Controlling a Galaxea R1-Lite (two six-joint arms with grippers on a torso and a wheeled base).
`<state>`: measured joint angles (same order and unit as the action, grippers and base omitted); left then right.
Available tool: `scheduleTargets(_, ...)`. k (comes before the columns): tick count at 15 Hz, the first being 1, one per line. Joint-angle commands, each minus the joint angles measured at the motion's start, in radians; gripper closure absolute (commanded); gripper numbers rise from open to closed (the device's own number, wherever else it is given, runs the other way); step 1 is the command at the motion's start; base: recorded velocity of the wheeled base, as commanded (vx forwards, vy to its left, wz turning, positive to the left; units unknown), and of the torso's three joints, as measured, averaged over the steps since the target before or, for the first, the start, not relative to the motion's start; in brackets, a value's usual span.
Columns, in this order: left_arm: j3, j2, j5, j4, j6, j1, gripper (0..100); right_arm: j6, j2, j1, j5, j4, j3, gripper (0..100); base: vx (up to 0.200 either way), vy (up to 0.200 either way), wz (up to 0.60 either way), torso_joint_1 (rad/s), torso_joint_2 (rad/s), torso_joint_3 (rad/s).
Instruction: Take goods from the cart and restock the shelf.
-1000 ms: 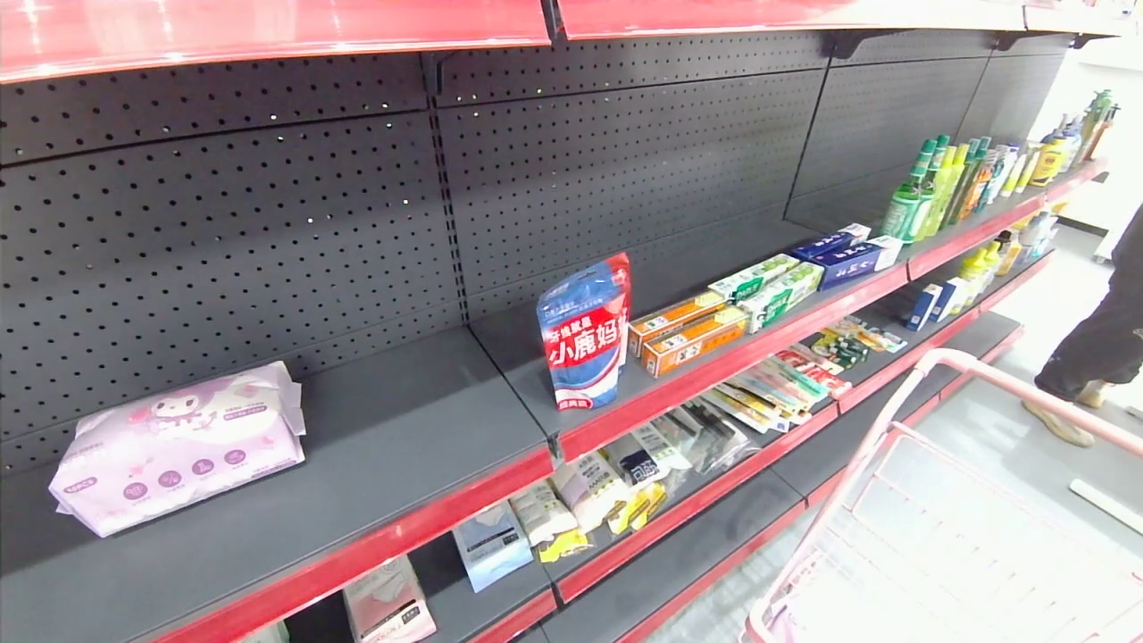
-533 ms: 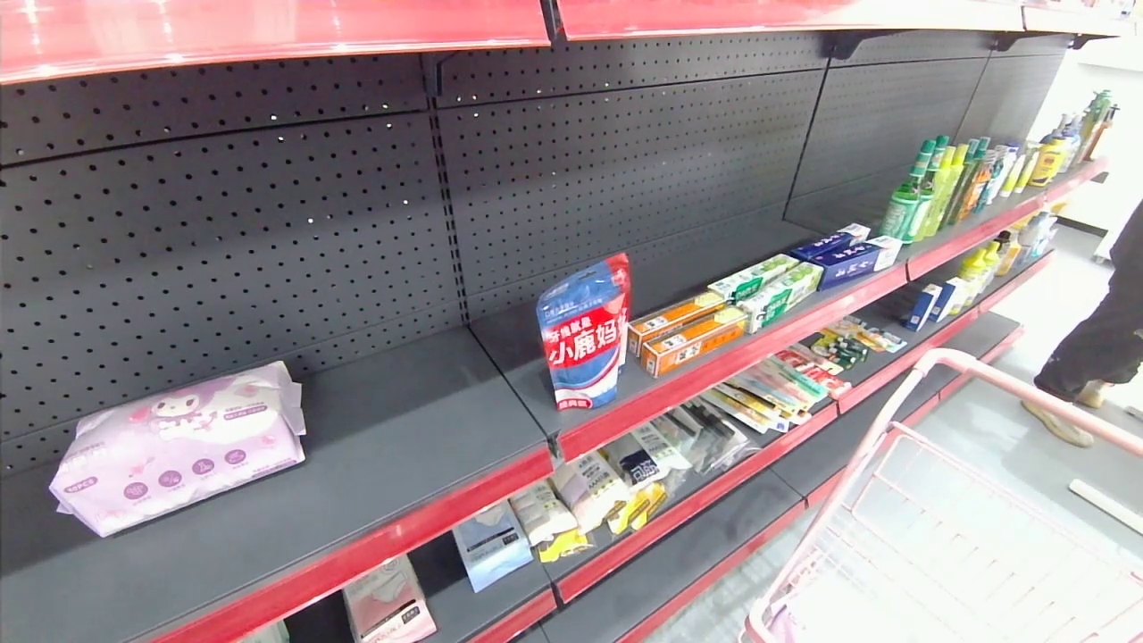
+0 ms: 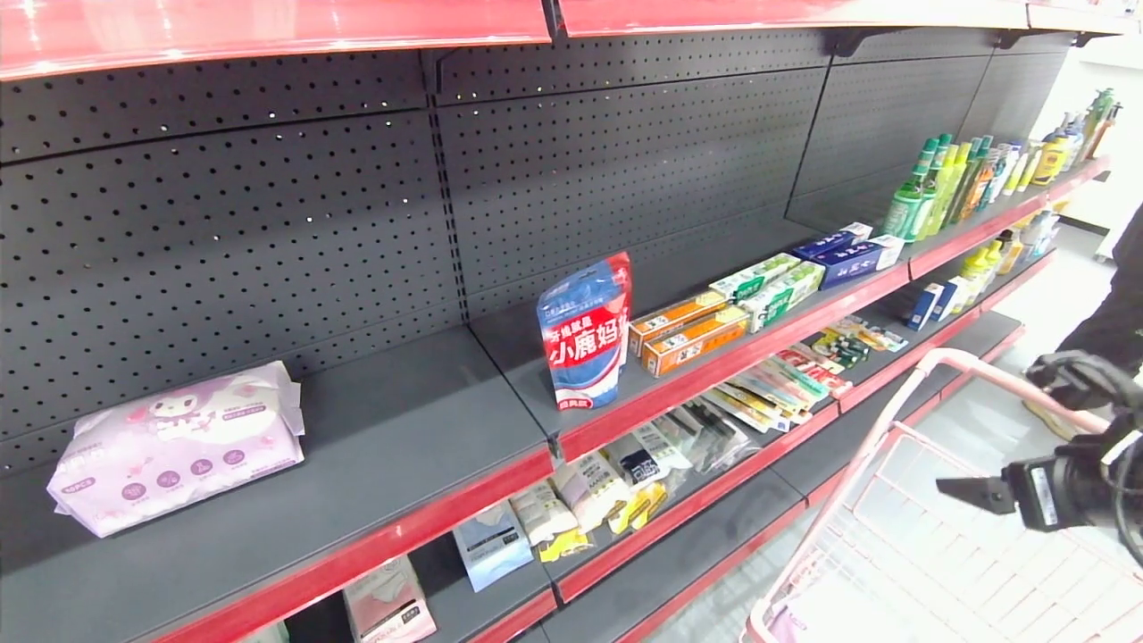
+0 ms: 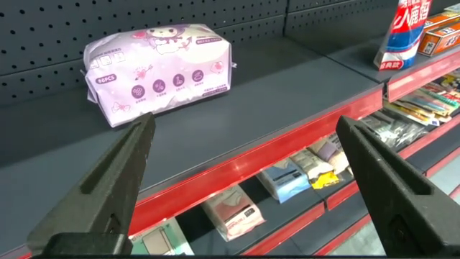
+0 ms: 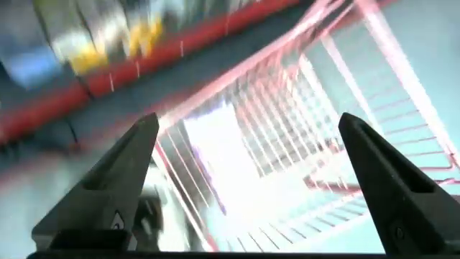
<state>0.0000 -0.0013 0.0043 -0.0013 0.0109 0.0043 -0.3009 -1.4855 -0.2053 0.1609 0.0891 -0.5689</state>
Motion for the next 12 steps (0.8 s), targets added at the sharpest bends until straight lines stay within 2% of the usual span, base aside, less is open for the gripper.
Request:
scheduleTargets(1,0.000,0.001,0.000,0.000,0.000,0.000,0,-0.181,-0.315,-0.066,0.062,0.004,0.032,0,0.000,0.000,0.00,0.000,0.00,0.000)
scheduleTargets(2,0.000,0.001,0.000,0.000,0.000,0.000,0,-0.195,-0.341,-0.057,0.066,0.004,0.040,0,0.000,0.000,0.00,0.000,0.00,0.000)
scheduleTargets(7,0.000,0.001,0.000,0.001,0.000,0.000,0,-0.236,-0.387,0.007,0.074,0.012,0.072,0,0.000,0.000,-0.60,-0.002,0.01,0.005)
scheduleTargets(10,0.000,0.001,0.000,0.001,0.001,0.000,0,-0.248,-0.427,0.043,0.074,0.055,0.100,0,0.000,0.000,0.00,0.000,0.00,0.000)
scheduleTargets(12,0.000,0.001,0.000,0.001,0.001,0.000,0,-0.261,-0.490,0.064,0.074,0.172,0.110,0,0.000,0.000,0.00,0.000,0.00,0.000)
